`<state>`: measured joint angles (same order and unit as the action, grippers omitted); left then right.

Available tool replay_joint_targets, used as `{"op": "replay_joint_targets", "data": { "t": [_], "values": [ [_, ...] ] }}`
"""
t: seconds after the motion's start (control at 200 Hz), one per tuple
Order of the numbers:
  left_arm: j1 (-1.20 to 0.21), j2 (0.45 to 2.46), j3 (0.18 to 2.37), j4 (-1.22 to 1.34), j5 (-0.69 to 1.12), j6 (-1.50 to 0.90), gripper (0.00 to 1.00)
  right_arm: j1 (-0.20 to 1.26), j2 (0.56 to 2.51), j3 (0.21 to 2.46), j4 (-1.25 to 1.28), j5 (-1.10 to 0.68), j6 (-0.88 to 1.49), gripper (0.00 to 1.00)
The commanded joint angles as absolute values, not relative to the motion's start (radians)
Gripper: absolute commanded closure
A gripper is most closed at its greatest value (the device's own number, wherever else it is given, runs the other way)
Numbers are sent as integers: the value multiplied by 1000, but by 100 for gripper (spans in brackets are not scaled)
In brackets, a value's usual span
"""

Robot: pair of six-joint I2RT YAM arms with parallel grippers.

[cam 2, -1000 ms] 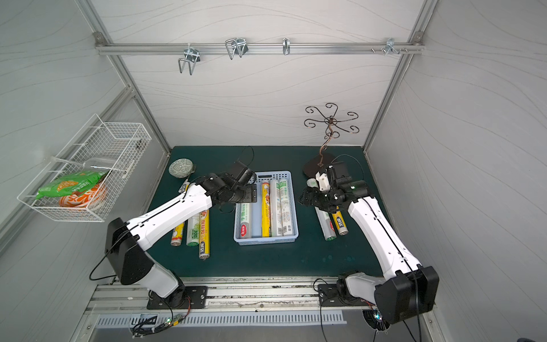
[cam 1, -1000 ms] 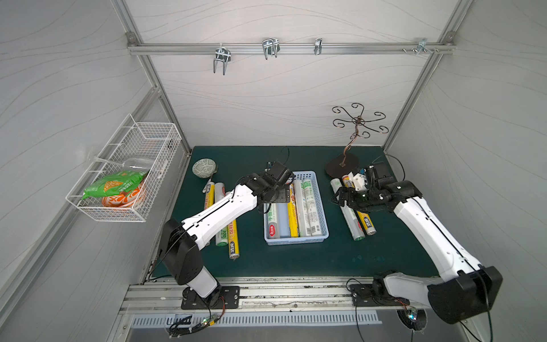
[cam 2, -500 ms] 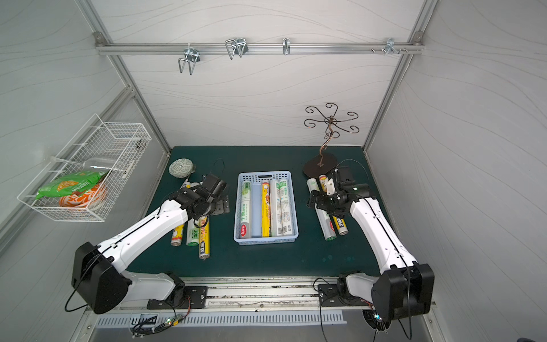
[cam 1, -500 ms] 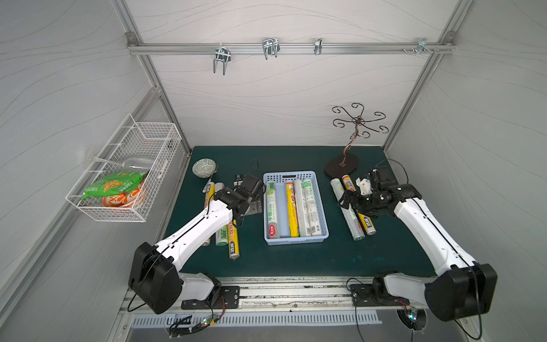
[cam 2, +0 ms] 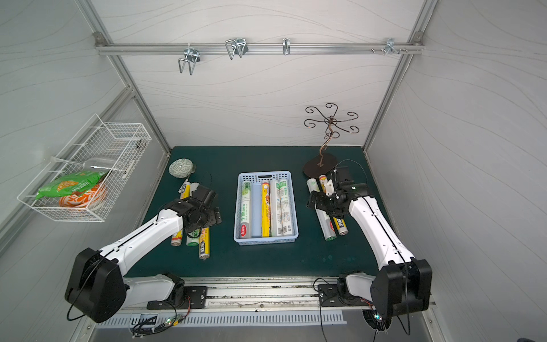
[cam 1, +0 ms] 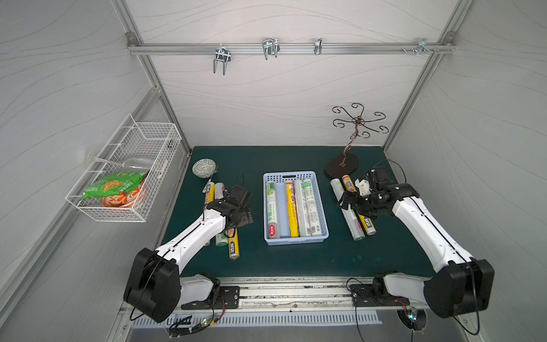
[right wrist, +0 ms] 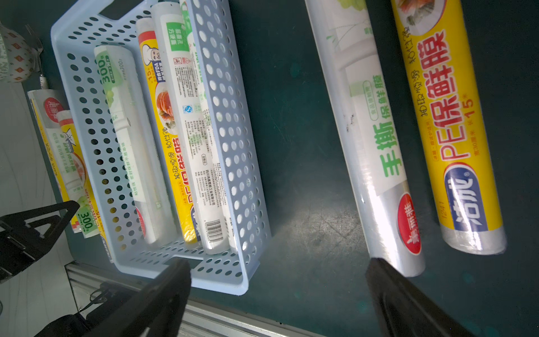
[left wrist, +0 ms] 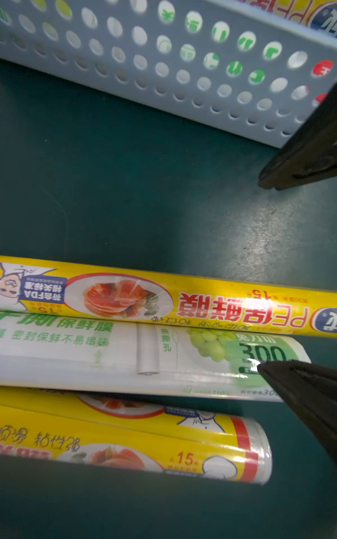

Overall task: Put the plastic wrap into the basket
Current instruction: Place the plastic wrap in the basket.

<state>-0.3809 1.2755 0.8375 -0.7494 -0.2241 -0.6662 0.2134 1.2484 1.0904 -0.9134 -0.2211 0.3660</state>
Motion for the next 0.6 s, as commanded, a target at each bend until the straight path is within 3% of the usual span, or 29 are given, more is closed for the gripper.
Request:
{"op": "replay_joint_targets", "data": {
  "t": [0.0,0.595],
  "values": [
    [-357,1281,826,-675,-165,-671,7,207,1246,1089,-911,-228,359,1],
    [-313,1361,785,-621,-138,-651,8,207,1259,1098,-911,-246,353,1]
  ]
}}
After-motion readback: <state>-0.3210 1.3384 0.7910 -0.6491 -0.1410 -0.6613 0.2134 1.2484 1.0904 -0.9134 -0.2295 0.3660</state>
